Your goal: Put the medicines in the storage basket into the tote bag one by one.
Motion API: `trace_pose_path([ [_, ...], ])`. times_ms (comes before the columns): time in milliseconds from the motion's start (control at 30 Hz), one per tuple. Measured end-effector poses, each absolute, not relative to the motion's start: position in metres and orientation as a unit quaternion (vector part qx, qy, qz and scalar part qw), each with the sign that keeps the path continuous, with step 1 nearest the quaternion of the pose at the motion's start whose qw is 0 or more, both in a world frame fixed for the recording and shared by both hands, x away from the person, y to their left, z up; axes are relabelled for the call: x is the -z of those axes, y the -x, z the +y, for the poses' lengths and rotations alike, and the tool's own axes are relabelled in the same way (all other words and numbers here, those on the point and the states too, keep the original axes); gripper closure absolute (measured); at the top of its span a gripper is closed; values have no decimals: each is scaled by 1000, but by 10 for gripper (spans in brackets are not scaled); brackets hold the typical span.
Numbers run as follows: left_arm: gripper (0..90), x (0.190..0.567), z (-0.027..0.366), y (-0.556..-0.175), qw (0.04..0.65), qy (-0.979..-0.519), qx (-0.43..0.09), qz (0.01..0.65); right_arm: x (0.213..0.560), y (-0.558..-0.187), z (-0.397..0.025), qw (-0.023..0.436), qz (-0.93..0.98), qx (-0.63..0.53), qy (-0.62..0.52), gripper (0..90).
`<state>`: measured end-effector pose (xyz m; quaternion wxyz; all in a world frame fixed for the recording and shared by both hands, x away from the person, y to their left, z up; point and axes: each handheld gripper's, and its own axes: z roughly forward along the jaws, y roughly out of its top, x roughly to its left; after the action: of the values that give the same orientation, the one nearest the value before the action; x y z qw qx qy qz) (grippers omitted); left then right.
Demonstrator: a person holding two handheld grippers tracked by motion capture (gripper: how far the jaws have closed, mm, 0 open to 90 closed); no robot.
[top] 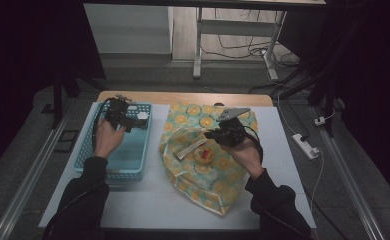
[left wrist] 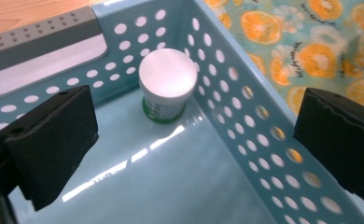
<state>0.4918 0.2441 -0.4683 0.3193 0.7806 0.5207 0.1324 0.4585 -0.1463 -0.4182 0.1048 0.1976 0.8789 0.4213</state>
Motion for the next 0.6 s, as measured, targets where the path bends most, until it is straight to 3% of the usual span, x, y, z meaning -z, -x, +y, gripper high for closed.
trace_pose_path([
  [600,25,483,239,-521,279,-787,-141,532,418,-458,-146,105,879,-421,-198,895],
])
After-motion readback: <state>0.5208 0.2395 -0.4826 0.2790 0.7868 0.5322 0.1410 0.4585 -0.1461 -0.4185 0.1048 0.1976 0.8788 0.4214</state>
